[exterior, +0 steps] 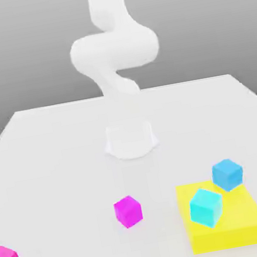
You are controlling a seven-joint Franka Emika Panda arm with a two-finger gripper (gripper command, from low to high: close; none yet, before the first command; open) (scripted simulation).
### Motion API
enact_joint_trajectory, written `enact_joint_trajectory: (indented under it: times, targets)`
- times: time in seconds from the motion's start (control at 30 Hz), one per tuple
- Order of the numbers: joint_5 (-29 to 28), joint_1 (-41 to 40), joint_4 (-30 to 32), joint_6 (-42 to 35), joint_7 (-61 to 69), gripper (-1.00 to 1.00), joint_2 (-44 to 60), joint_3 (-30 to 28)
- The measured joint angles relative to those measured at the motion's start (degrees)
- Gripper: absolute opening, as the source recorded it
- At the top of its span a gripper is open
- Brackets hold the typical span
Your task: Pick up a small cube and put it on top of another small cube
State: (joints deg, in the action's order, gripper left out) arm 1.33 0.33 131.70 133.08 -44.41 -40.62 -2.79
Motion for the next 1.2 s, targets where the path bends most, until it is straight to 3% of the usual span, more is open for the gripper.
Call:
enact_joint_trajectory:
  times: [0.57,0.77,1.0,1.13,1.17,1.2]
  targets:
    - [12.85,-2.03,-0.59,8.8,12.46,0.0,35.68,-16.2]
    - [16.35,-6.69,-0.74,12.04,16.12,0.0,47.92,-17.82]
    - [16.77,-11.13,-0.7,16.56,17.87,0.0,61.15,-20.56]
    - [21.13,-14.96,-2.4,22.07,21.23,0.0,69.42,-16.72]
    - [22.13,-15.82,-2.79,23.23,21.96,-1.0,71.02,-15.68]
    - [22.13,-15.82,-2.79,23.23,21.96,-1.0,71.02,-15.68]
